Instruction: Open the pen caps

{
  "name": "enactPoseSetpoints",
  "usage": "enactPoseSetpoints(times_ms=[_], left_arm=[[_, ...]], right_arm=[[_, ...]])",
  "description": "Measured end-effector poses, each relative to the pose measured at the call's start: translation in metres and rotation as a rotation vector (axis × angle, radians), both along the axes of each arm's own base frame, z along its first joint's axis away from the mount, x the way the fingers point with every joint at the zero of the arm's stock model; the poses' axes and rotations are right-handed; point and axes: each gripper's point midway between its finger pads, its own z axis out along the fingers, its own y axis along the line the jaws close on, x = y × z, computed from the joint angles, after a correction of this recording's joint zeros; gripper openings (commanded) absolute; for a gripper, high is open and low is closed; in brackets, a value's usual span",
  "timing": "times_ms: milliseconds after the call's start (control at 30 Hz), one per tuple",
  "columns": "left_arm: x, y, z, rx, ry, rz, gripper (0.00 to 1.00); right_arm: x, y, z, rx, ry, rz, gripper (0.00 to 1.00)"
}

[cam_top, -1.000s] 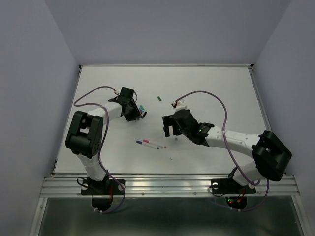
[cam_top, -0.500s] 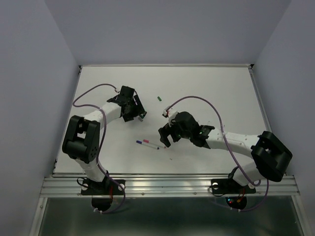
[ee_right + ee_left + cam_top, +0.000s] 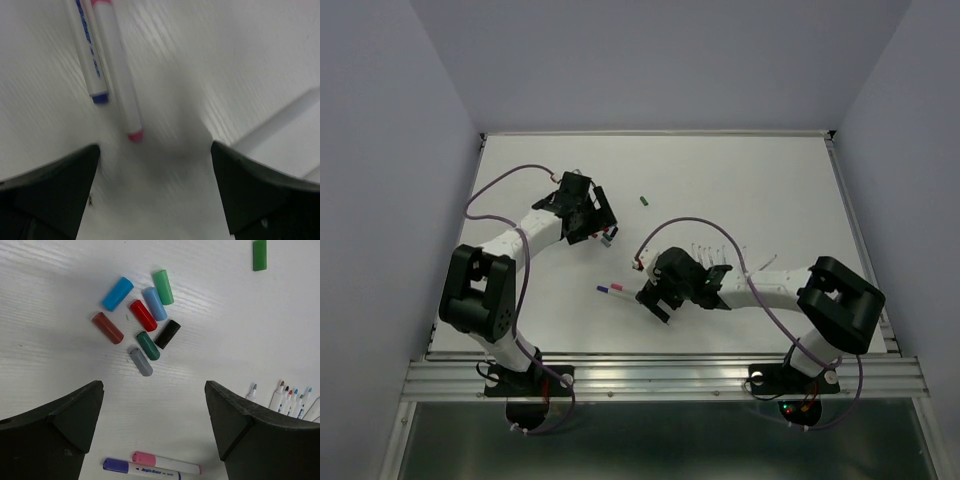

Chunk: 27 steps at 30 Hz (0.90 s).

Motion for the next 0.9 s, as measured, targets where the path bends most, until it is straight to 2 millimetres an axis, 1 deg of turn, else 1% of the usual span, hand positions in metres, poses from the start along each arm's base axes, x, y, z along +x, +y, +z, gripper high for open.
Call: enactPoseSetpoints(times_ms=[33, 67, 300, 433, 500, 533, 600, 633, 667, 700, 900], left_arm=[[0.0, 0.0, 0.001, -0.001, -0.002, 0.0, 0.99], [0.0, 0.0, 0.003, -0.002, -0.008, 0.0, 0.99], [0.003, 0.003, 0.029, -0.007, -0.08, 0.007, 0.99], [0.003, 0.005, 0.033, 0.0, -0.093, 0.014, 0.99], [0.003, 0.006, 0.032, 0.005, -0.09, 0.016, 0.99], [0.002, 0.007, 0.032, 0.006, -0.088, 0.016, 0.99], [0.002, 0.008, 0.031, 0.011, -0.085, 0.018, 0.99], [0.001, 0.008, 0.031, 0.012, -0.082, 0.018, 0.99], [0.001, 0.008, 0.031, 0.014, -0.082, 0.02, 0.99], [0.001, 0.009, 0.031, 0.015, -0.082, 0.02, 0.99], [0.001, 0.01, 0.03, 0.023, -0.082, 0.025, 0.99]], right_arm=[[-0.003, -0.002, -0.008, -0.028, 0.01, 0.004, 1.0], [-0.002, 0.0, -0.009, -0.032, 0.007, 0.01, 1.0], [0.012, 0.009, -0.006, -0.051, -0.036, -0.004, 1.0], [0.026, 0.017, -0.003, -0.056, -0.083, -0.029, 1.0], [0.033, 0.02, -0.002, -0.058, -0.105, -0.037, 0.98], [0.035, 0.021, -0.001, -0.061, -0.113, -0.039, 0.95], [0.038, 0.022, -0.001, -0.064, -0.125, -0.04, 0.88], [0.04, 0.023, -0.001, -0.063, -0.133, -0.038, 0.82], [0.041, 0.024, -0.001, -0.061, -0.136, -0.037, 0.8], [0.042, 0.025, -0.001, -0.061, -0.141, -0.034, 0.78], [0.044, 0.038, -0.002, -0.039, -0.148, 0.006, 0.77]])
